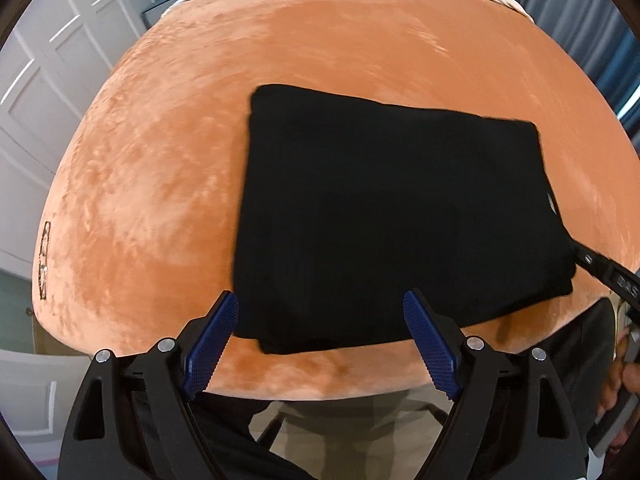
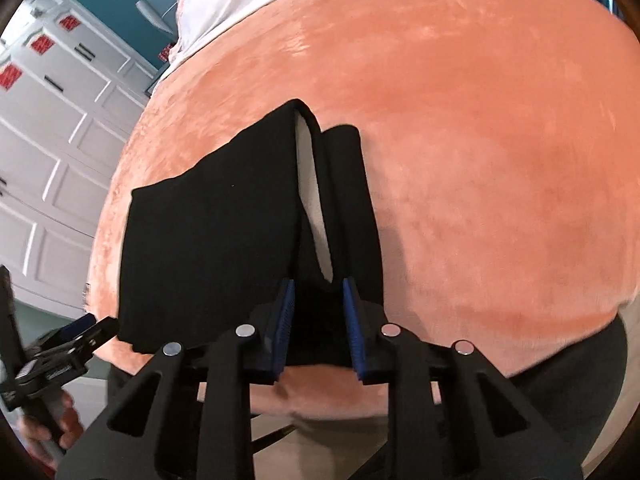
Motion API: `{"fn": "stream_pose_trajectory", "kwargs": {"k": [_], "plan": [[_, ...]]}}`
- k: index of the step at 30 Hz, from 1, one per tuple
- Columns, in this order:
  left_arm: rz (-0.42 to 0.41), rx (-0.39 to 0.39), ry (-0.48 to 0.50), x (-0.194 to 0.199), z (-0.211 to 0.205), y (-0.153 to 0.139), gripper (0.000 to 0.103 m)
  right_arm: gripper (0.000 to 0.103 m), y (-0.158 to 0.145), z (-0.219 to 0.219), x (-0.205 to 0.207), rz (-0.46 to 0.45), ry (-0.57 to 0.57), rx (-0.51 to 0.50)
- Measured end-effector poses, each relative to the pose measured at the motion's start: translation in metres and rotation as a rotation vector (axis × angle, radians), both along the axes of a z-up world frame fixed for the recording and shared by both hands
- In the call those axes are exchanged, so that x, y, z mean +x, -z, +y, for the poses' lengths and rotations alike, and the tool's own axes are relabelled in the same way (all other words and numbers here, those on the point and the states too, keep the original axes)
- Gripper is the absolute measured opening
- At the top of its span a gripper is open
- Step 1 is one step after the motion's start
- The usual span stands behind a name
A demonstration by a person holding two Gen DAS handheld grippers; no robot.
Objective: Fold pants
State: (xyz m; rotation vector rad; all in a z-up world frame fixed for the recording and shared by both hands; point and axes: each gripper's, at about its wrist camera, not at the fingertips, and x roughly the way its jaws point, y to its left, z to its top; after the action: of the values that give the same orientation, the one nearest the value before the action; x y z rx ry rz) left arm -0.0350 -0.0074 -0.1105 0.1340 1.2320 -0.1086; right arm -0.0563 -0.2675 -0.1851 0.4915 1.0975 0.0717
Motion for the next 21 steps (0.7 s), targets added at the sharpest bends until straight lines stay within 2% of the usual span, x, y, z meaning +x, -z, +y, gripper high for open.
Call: {"fn": "stream_pose_trajectory", "kwargs": {"k": [3,4,5,7,8,10,11,12,13,14,15,16,17,18,20,21], "plan": [[0.001,0.003,0.024,0.0,-0.013,0.0,0.082,0.024,0.015,-0.007,0.006,0.021,0.025,0.074],[0.001,0.004,0.03,0.0,-0.017,-0.001,0.082,0.019,0.016,-0.01,0.006,0.031,0.03,0.102],[-0.001,0.005,0.041,0.0,-0.023,-0.002,0.082,0.01,0.012,-0.012,0.004,0.036,0.029,0.12],[-0.011,0.004,0.055,-0.001,-0.029,-0.004,0.084,0.008,-0.01,-0.015,-0.01,0.003,0.008,0.196],[-0.014,0.003,0.061,-0.001,-0.031,-0.004,0.087,0.008,-0.019,-0.014,-0.017,-0.009,-0.005,0.186],[-0.003,0.003,0.07,0.002,-0.039,0.003,0.087,0.009,-0.014,-0.008,-0.024,0.019,-0.041,0.067],[0.011,0.003,0.071,0.003,-0.042,0.007,0.087,0.011,0.002,-0.005,-0.021,0.06,-0.066,0.006],[0.029,-0.002,0.074,0.005,-0.045,0.011,0.087,0.012,0.02,-0.005,-0.02,0.111,-0.082,0.008],[0.035,-0.003,0.077,0.005,-0.047,0.012,0.087,0.017,0.021,-0.01,-0.023,0.11,-0.045,0.049],[0.032,-0.004,0.082,0.004,-0.048,0.01,0.087,0.018,0.013,-0.014,-0.027,0.086,-0.007,0.086],[0.014,-0.002,0.091,0.001,-0.048,0.006,0.087,0.018,-0.004,-0.014,-0.032,0.028,0.003,0.086],[0.004,-0.001,0.094,0.001,-0.046,0.004,0.087,0.025,-0.016,-0.011,-0.034,-0.01,-0.005,0.059],[-0.002,0.0,0.093,0.0,-0.045,0.003,0.087,0.044,-0.024,-0.007,-0.033,-0.038,-0.023,0.034],[0.002,-0.001,0.087,0.0,-0.043,0.004,0.087,0.051,-0.03,0.0,-0.03,-0.054,-0.062,0.016],[0.025,-0.013,0.072,0.002,-0.042,0.006,0.087,0.053,-0.027,0.013,-0.018,-0.045,-0.123,-0.021],[0.034,-0.024,0.061,0.003,-0.039,0.007,0.087,0.049,-0.018,0.023,-0.01,-0.006,-0.165,-0.037]]}}
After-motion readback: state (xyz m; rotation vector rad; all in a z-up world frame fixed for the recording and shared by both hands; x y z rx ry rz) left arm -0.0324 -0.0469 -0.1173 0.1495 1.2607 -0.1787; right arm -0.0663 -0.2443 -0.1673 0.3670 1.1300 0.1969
